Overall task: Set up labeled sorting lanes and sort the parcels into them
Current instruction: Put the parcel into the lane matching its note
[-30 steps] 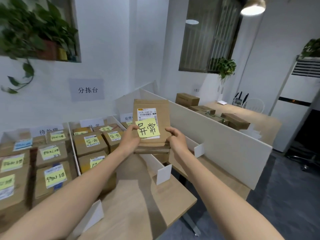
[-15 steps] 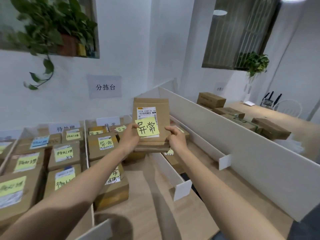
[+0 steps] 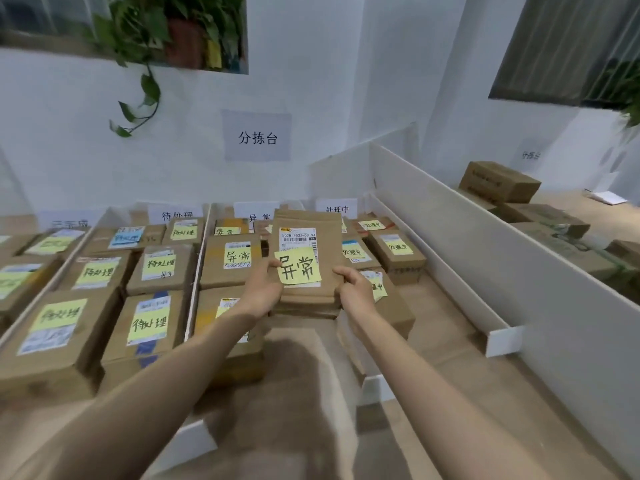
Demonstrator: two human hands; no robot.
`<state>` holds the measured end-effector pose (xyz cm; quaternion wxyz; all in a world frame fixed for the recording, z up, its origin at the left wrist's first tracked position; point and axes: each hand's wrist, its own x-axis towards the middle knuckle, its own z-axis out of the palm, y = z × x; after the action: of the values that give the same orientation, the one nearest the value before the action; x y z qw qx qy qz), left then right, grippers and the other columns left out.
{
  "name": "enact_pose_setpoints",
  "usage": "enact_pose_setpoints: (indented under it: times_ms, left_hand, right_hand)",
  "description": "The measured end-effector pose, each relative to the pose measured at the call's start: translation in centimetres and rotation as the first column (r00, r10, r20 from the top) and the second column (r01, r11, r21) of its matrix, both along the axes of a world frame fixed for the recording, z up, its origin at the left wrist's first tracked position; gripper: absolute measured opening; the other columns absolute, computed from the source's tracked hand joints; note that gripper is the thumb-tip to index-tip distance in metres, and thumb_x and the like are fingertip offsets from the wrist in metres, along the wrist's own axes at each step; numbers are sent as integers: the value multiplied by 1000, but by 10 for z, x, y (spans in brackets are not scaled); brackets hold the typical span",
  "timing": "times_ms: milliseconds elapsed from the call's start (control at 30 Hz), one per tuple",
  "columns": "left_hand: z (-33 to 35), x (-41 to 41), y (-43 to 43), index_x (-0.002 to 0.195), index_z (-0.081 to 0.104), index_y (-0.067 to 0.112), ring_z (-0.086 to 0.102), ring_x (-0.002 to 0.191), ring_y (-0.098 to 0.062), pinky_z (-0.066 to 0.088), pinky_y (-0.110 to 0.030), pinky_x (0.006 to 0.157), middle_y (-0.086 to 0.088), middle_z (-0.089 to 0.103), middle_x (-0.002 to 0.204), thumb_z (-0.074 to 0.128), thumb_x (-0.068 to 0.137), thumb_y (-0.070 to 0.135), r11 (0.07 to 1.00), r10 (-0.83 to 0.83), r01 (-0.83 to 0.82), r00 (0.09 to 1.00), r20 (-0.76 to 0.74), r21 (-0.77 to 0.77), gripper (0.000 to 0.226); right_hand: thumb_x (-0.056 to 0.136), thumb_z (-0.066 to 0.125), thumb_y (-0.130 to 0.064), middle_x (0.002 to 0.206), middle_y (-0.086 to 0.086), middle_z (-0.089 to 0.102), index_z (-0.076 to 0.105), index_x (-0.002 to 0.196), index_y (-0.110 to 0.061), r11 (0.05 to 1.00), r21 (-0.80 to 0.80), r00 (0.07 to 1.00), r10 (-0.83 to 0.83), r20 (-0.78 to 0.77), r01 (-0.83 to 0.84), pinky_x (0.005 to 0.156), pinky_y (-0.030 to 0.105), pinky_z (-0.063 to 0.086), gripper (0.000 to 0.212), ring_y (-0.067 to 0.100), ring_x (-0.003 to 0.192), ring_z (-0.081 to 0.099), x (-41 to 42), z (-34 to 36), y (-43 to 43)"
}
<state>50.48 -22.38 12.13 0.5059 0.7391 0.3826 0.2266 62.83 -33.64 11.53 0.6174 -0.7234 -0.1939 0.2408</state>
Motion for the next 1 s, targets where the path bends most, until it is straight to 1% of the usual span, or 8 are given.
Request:
enact_pose_setpoints:
  times_ms: [67, 133, 333, 467, 633, 733, 833, 1000]
  left_hand:
    - [-12, 9, -4, 125, 44, 16, 57, 74, -25, 39, -31, 56, -16, 60, 101, 34, 96, 0, 999, 53, -53, 998, -14, -4, 35]
    - [-22, 17, -6, 121, 46, 16, 60, 95, -31, 49, -41, 71, -21, 59, 117, 36, 98, 6, 994, 107, -107, 994, -28, -17, 27]
    - [-62, 30, -9, 111, 48, 24, 56, 105, -26, 50, -31, 71, -8, 55, 119, 39, 96, 11, 985, 170, -170, 978, -125, 12, 22]
    - [-90, 33, -12, 107, 50, 29, 58, 100, -25, 52, -42, 84, -5, 58, 112, 43, 90, 8, 985, 165, -170, 967, -196, -9, 28]
    - [-113, 37, -15, 105, 51, 28, 59, 83, -23, 51, -33, 71, -4, 59, 106, 48, 82, -1, 980, 190, -197, 946, -262, -4, 37]
    - [-121, 41, -18, 112, 49, 18, 51, 75, -16, 44, -23, 59, -3, 50, 98, 44, 86, -6, 974, 209, -225, 932, -295, -22, 34]
    - [-136, 45, -13, 106, 47, 24, 56, 76, -26, 46, -35, 61, -12, 58, 100, 45, 81, -7, 967, 211, -242, 937, -277, -81, 40]
    - [-144, 55, -8, 111, 47, 20, 55, 83, -24, 43, -30, 58, -7, 54, 103, 42, 83, -10, 958, 236, -273, 926, -294, -91, 41]
  right_hand:
    - [85, 35, 14, 121, 2, 58, 60, 119, -16, 999, -21, 999, 33, -29, -34, 52, 13, 42, 52, 5, 78, 56, 8, -9, -2]
    - [85, 35, 14, 116, 0, 57, 60, 120, -14, 998, -31, 997, 47, -61, -49, 51, 9, 42, 51, 3, 82, 55, 16, -19, -2]
    - [85, 35, 12, 127, -2, 60, 64, 114, -19, 990, -105, 989, 82, -125, -95, 55, 16, 42, 52, 12, 87, 63, 33, -51, -2]
    - [87, 36, 11, 129, -3, 57, 63, 119, -19, 978, -150, 980, 121, -156, -145, 64, 26, 50, 51, 14, 82, 61, 42, -73, -8]
    - [89, 33, 11, 132, -4, 55, 60, 124, -18, 959, -209, 969, 150, -195, -191, 85, 33, 53, 53, 0, 96, 52, 48, -98, -11]
    - [89, 35, 11, 131, -4, 56, 62, 120, -19, 956, -220, 964, 145, -224, -194, 64, 19, 48, 51, 0, 86, 56, 50, -112, -8]
    - [89, 35, 10, 128, -5, 57, 63, 116, -20, 950, -233, 959, 149, -240, -206, 59, 16, 42, 49, 6, 86, 57, 55, -122, -4]
    - [86, 32, 13, 127, -2, 58, 62, 107, -20, 954, -225, 953, 134, -272, -198, 81, 26, 44, 50, 19, 113, 55, 65, -142, 11]
